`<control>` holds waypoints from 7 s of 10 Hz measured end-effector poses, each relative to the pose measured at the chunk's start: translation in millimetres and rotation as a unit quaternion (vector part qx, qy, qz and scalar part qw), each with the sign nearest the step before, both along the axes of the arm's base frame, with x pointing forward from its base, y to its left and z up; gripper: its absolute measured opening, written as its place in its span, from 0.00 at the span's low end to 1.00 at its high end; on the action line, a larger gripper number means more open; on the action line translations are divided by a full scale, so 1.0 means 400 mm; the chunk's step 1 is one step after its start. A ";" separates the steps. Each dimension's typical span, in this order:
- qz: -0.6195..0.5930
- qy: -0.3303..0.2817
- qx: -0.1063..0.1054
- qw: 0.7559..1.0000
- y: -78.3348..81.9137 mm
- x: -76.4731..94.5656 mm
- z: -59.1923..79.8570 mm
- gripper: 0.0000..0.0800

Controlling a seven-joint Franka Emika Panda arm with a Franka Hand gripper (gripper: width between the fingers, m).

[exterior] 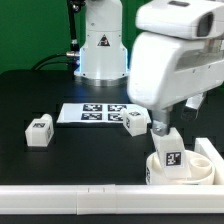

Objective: Assemble stool

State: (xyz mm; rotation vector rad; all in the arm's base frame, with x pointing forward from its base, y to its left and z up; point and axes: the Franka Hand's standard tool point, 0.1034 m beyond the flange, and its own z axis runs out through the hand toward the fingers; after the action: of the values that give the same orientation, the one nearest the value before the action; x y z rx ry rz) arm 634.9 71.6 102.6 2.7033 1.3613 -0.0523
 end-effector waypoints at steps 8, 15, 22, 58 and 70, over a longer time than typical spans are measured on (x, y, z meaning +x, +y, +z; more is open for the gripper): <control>0.280 0.040 -0.047 0.958 -0.021 0.011 -0.063 0.81; 0.086 0.015 -0.039 0.995 -0.035 0.006 -0.063 0.42; -0.306 0.024 -0.040 0.951 -0.039 -0.013 -0.064 0.42; -0.884 -0.033 0.119 0.450 0.115 0.034 -0.013 0.81; -0.319 -0.068 0.074 0.942 0.114 0.025 -0.007 0.81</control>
Offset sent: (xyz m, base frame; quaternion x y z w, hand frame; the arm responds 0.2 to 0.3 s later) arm 0.0218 0.0201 -0.0207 0.0077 -0.0165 -0.3170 0.9483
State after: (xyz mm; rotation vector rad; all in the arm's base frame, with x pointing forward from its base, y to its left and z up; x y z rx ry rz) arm 644.9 117.1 99.6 3.0801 0.4232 0.1854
